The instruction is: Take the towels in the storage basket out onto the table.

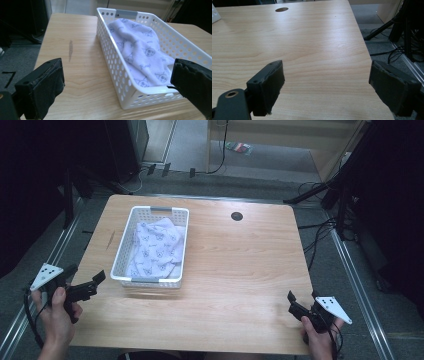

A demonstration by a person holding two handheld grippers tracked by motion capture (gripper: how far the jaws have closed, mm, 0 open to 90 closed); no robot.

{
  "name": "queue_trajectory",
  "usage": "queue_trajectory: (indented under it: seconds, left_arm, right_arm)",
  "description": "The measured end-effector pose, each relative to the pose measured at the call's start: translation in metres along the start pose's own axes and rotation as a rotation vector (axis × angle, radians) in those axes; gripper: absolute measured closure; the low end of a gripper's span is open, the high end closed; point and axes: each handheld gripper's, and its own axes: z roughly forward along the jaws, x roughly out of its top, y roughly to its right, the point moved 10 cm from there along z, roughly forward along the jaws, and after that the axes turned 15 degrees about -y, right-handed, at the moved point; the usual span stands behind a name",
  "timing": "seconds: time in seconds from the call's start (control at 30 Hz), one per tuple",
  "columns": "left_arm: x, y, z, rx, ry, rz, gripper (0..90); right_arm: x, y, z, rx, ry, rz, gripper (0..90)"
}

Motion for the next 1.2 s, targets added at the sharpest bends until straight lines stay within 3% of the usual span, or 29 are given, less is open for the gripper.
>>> queue_trajectory:
  seconds: [0.27, 0.73, 1.03, 1.2]
  left_arm:
    - [0.015, 0.025, 0.015, -0.029, -0.058, 0.038, 0.0]
    - [0.039, 0.053, 0.041, -0.027, -0.132, 0.106, 0.0]
    - [0.049, 0.063, 0.058, -0.018, -0.178, 0.118, 0.0]
    - [0.055, 0.069, 0.071, -0.009, -0.197, 0.144, 0.0]
  right_arm:
    - [0.0, 0.0, 0.0, 0.003, 0.002, -0.001, 13.3]
    - [0.0, 0.0, 0.0, 0.009, 0.005, 0.001, 13.3]
    - [0.0, 0.0, -0.001, 0.01, 0.006, 0.004, 13.4]
    - [0.0, 0.0, 0.0, 0.011, 0.003, 0.007, 13.3]
